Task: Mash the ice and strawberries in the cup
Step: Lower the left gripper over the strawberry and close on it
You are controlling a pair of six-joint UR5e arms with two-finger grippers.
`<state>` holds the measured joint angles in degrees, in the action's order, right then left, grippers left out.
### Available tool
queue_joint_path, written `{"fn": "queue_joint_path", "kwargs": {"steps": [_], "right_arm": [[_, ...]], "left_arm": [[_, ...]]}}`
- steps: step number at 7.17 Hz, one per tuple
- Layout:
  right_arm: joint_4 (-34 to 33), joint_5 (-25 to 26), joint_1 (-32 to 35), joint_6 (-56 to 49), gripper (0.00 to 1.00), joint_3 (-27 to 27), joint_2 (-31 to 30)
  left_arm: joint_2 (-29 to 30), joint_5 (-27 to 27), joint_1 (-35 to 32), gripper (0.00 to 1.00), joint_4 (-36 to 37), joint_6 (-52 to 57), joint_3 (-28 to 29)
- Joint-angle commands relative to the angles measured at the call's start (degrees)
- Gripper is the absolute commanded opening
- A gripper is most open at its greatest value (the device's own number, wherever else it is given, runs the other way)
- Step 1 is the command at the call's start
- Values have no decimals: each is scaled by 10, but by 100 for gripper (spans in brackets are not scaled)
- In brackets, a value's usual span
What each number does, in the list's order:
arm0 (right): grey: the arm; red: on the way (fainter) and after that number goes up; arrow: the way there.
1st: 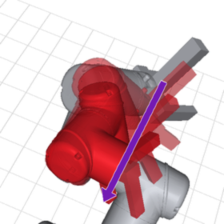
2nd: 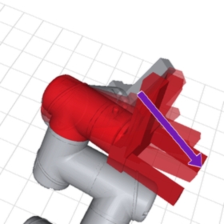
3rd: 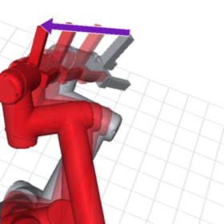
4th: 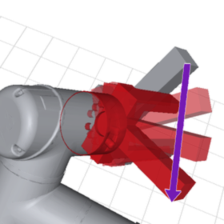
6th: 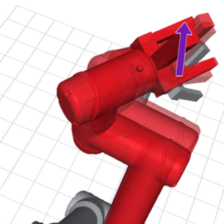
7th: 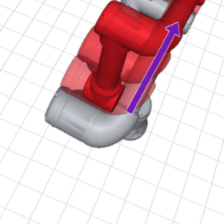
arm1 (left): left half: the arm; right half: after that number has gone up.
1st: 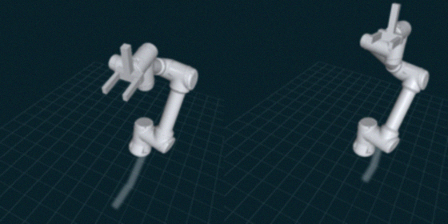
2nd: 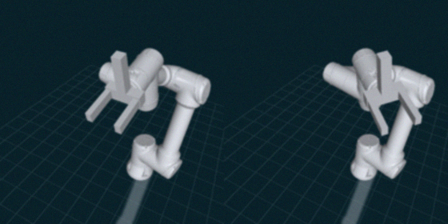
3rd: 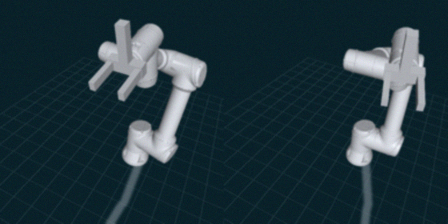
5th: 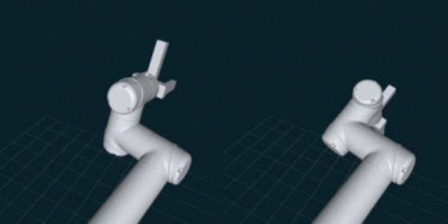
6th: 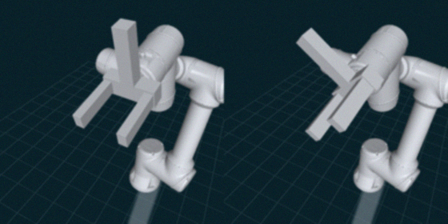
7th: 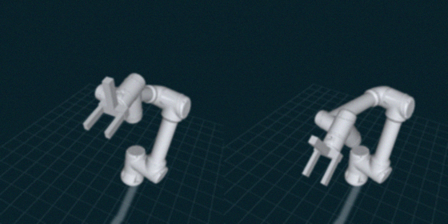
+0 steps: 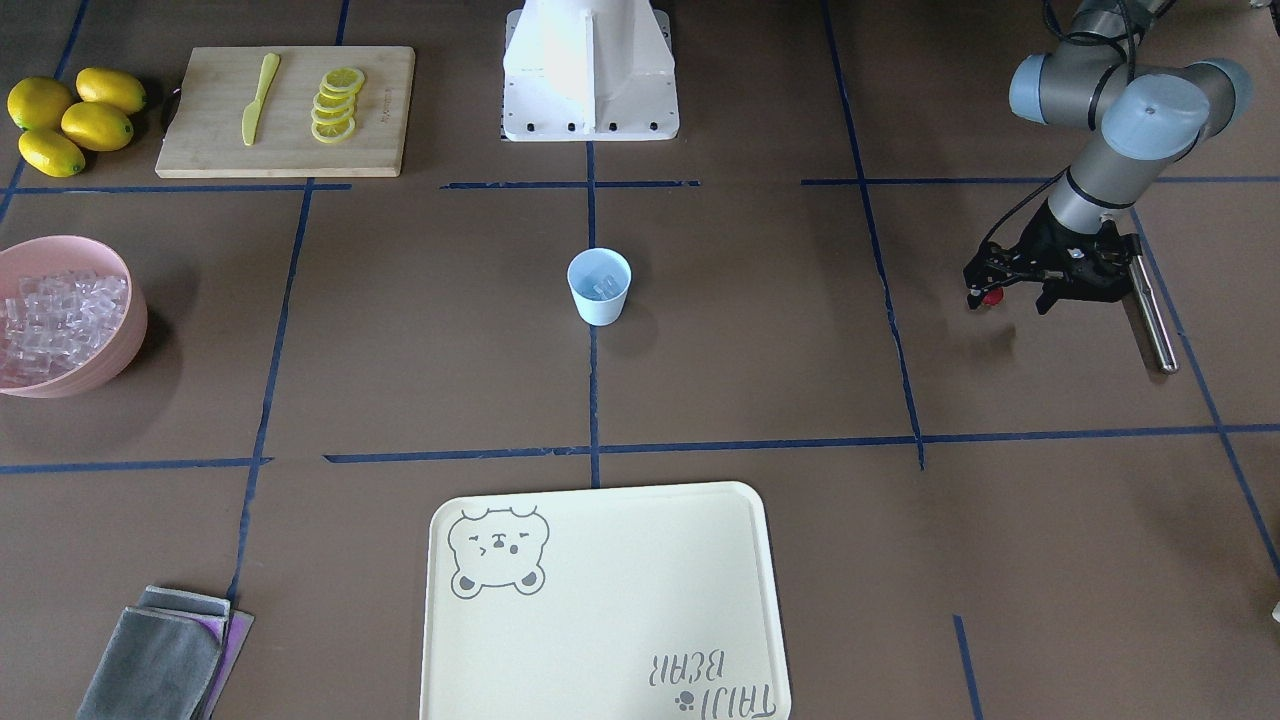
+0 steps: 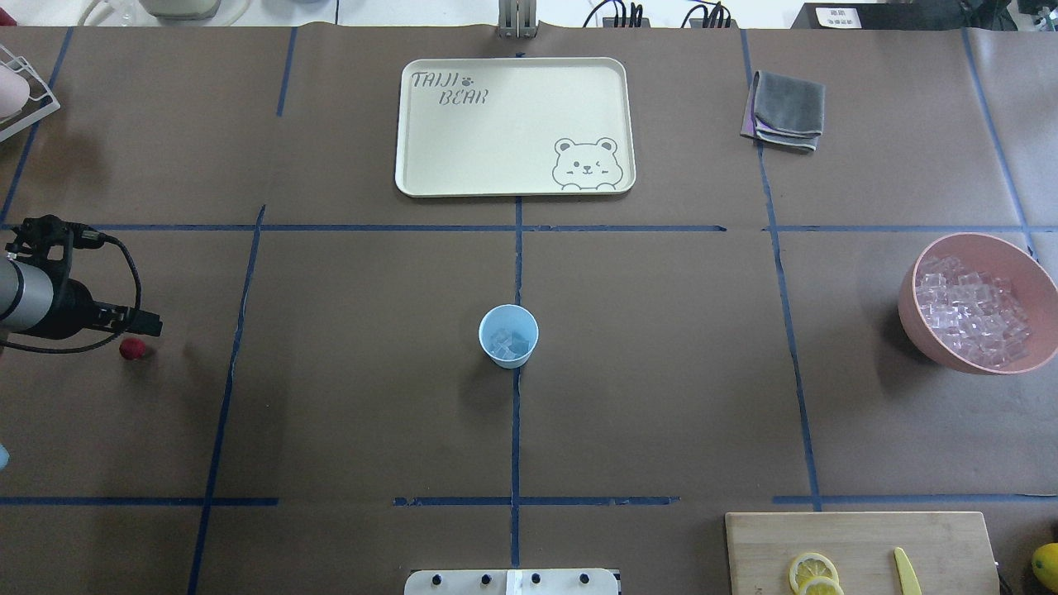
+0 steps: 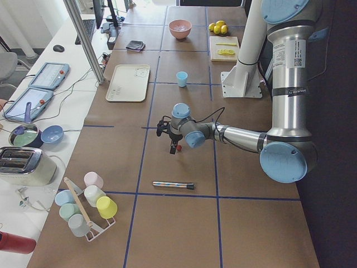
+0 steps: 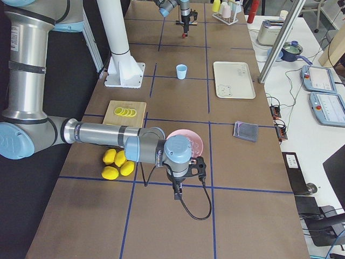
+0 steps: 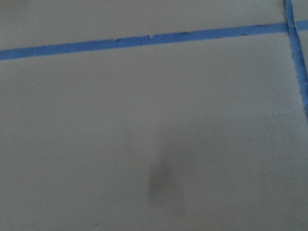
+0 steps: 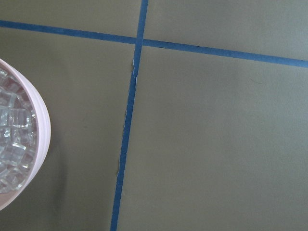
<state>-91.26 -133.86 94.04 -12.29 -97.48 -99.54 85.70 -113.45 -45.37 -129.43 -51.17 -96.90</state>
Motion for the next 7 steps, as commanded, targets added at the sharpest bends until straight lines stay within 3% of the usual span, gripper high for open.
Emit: {"fn": "queue_joint_path", "kwargs": {"steps": [1,7], "right_arm": [[0,0,0,-1,100,0,-1],[0,0,0,-2,100,1,-4]], "left_arm": [[0,2,7,100,-18,-2,16],[-16,-6,14,97,-19,-4,1]]}}
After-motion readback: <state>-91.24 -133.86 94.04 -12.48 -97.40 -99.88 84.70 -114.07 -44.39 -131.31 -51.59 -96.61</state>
